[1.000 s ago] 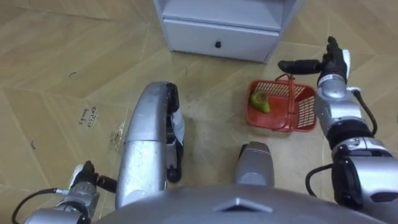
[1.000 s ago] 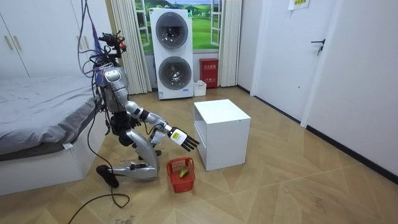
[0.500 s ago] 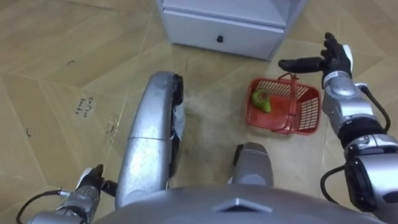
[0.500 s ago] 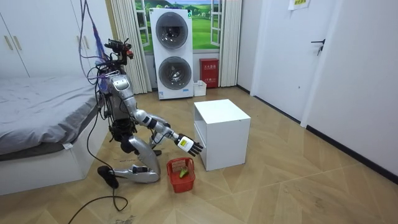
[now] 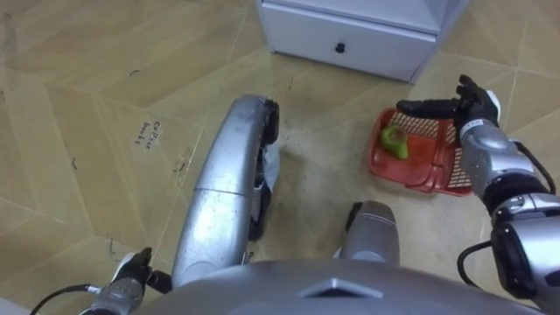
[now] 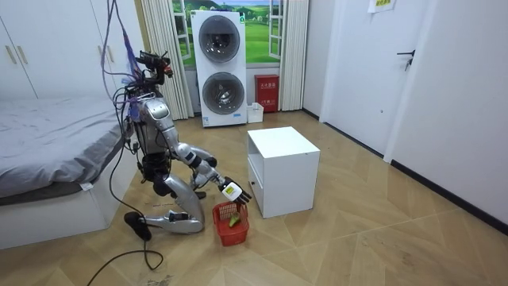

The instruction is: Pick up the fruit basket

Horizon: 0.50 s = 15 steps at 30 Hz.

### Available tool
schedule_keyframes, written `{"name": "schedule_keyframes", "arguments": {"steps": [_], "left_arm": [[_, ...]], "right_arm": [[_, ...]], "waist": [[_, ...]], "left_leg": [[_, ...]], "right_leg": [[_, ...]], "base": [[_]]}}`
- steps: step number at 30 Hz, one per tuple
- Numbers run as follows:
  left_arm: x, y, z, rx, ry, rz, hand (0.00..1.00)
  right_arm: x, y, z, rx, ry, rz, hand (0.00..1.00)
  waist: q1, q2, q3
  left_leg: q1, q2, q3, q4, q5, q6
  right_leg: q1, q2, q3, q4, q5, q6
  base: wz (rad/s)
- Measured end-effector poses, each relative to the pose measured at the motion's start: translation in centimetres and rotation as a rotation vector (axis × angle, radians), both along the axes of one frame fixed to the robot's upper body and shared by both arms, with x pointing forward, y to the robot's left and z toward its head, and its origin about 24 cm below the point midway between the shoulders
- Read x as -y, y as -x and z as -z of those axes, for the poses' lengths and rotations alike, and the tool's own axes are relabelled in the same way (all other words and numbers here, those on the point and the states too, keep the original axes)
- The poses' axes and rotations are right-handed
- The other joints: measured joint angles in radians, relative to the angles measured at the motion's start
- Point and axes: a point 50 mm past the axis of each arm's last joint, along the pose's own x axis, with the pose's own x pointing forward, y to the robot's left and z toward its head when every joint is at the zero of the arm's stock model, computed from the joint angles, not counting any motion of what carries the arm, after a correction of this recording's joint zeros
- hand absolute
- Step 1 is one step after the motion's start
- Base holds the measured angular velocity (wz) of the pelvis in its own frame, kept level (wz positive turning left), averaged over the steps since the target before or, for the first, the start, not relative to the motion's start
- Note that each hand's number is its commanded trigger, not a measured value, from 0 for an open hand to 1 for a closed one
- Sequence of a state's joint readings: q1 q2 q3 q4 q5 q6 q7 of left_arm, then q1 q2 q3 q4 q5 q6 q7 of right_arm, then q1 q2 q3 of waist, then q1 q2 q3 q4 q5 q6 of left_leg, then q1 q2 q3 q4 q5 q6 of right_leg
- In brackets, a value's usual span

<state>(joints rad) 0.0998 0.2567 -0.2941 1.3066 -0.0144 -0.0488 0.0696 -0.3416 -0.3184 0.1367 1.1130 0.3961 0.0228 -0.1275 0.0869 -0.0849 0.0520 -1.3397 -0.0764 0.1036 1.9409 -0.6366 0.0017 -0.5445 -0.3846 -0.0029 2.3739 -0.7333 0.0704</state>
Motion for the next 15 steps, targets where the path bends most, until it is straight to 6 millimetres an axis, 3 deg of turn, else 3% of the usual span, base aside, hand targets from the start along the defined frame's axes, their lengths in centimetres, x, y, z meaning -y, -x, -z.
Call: {"name": "schedule_keyframes", "arguments": {"steps": [2, 4, 7, 15], "left_arm": [[0.10, -0.17, 0.02, 0.008, 0.007, -0.015, 0.00], [0.17, -0.36, 0.03, 0.009, 0.009, -0.010, 0.00], [0.25, -0.32, 0.05, 0.007, 0.011, -0.009, 0.00], [0.68, 0.55, 0.23, -0.020, 0.035, -0.009, 0.00]], "right_arm": [[0.02, 0.43, 0.40, -0.026, -0.007, -0.009, 0.00], [-0.10, 0.60, 0.59, -0.038, -0.010, -0.026, 0.00], [-0.17, 0.79, 0.80, -0.048, -0.024, -0.029, 0.00], [0.07, 0.97, 0.86, -0.048, -0.025, -0.011, 0.00]], "waist": [[0.002, 0.001, -0.0006], [0.002, 0.004, -0.0004], [0.008, 0.008, -0.0004], [0.013, 0.010, -0.0008]], "left_leg": [[-0.008, 0.001, 0.000, -0.001, -0.001, -0.001], [-0.011, 0.005, 0.001, -0.006, -0.011, -0.020], [-0.015, 0.016, 0.005, -0.006, -0.011, -0.021], [-0.029, 0.013, 0.003, -0.002, -0.010, -0.021]], "right_leg": [[-0.010, -0.001, 0.000, 0.002, 0.000, 0.000], [-0.021, -0.002, 0.001, 0.007, 0.000, 0.000], [-0.034, 0.003, 0.010, 0.013, 0.000, 0.000], [-0.047, 0.003, 0.014, 0.014, 0.000, 0.000]], "base": [[0.04], [0.00], [-0.06], [-0.01]]}}
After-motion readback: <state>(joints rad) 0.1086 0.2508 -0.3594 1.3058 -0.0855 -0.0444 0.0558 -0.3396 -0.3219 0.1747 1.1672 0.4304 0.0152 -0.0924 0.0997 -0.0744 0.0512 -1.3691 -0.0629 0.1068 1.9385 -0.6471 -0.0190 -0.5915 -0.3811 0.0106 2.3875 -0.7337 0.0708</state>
